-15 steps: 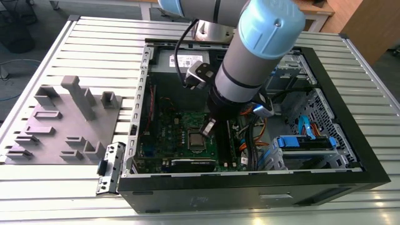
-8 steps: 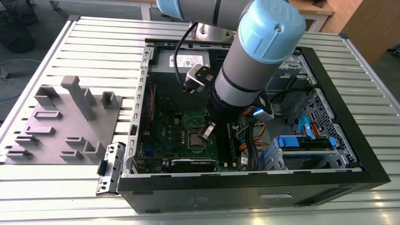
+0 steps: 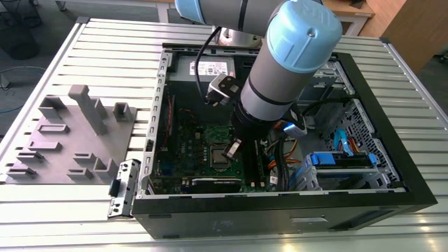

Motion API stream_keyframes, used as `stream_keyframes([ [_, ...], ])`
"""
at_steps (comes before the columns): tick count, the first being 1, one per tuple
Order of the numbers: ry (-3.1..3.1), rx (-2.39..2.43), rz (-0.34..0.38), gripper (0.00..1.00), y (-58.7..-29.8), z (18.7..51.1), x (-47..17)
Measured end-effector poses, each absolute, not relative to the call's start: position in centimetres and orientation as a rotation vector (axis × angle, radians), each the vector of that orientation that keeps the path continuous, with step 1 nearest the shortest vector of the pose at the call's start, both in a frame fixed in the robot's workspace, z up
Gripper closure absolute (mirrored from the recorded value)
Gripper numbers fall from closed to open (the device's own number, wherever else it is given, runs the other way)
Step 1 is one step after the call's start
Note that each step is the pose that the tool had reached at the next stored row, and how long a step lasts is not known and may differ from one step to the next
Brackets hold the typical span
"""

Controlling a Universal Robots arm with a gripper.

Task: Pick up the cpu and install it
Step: 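Install the first cpu locking lever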

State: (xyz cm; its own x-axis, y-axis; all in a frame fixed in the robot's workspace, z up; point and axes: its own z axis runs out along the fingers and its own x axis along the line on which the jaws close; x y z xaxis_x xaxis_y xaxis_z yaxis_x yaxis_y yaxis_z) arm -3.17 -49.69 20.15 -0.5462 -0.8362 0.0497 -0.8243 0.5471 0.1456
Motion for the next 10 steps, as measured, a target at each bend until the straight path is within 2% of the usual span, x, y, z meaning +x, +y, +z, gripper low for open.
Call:
stream_keyframes([
  [10, -2.654, 1.427, -0.124, 0.89, -49.76, 20.05, -3.17],
])
